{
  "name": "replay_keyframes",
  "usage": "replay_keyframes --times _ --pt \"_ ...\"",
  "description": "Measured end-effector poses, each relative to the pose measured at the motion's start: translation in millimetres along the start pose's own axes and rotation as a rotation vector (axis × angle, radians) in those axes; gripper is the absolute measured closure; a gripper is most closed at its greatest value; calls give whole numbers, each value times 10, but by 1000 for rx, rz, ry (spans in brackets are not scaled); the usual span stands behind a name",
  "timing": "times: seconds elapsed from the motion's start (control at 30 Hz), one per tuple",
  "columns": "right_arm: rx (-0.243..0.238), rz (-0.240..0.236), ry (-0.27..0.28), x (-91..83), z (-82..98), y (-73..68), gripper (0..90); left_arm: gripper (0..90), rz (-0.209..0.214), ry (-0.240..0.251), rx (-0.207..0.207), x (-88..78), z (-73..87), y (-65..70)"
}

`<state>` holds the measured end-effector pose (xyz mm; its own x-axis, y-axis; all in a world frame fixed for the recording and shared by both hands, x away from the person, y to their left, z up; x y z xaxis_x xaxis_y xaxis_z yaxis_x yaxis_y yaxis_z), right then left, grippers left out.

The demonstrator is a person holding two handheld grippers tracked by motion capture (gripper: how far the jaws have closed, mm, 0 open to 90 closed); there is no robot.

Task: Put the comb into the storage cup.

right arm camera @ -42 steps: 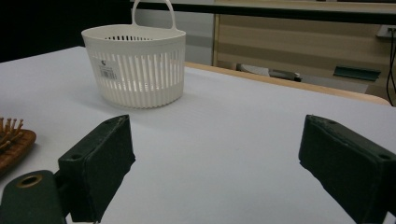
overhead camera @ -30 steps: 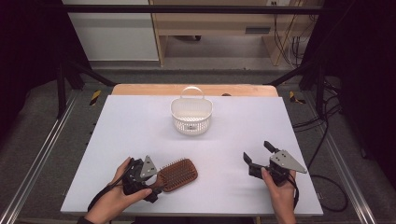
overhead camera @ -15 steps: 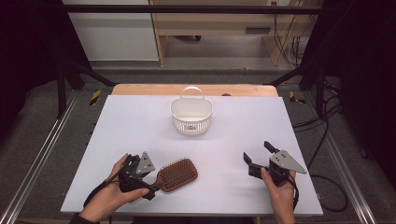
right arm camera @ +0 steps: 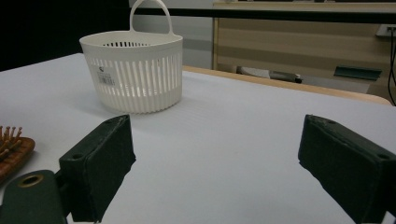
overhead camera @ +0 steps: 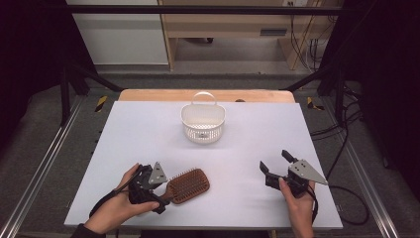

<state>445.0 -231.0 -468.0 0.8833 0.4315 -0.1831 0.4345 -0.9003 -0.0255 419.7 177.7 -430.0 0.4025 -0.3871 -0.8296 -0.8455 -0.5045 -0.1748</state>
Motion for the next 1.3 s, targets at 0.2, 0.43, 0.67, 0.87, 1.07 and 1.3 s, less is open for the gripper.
replay_keyframes --times 0.2,0.43,0.67,0.87,1.07,1.3 --pt "-5 0 -5 9 0 -15 109 63 14 -30 -5 46 13 -7" --pt "-2 -2 -5 7 3 -5 110 115 25 -63 -16 110 44 -17" --pt "-4 -5 -9 8 5 -11 110 225 47 -112 -27 131 118 -48" --pt "-6 -8 -15 15 11 -18 110 271 61 -145 -18 192 169 -35" --pt "-6 -9 -23 23 18 -21 111 374 84 -184 4 214 157 -5" --pt "-3 -8 -23 20 16 -15 111 491 115 -212 18 236 155 -10"
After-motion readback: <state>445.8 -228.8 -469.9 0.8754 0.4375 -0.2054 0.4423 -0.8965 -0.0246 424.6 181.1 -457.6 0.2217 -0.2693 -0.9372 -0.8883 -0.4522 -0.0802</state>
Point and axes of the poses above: each handheld gripper's, and its own axes: x roughly forward along the jaws, z roughly out of its underside, y roughly to its right, the point moved 2 cm from there along x, roughly forward along the jaws, and after that the axes turned 1 degree about x, right-handed, at the moved point
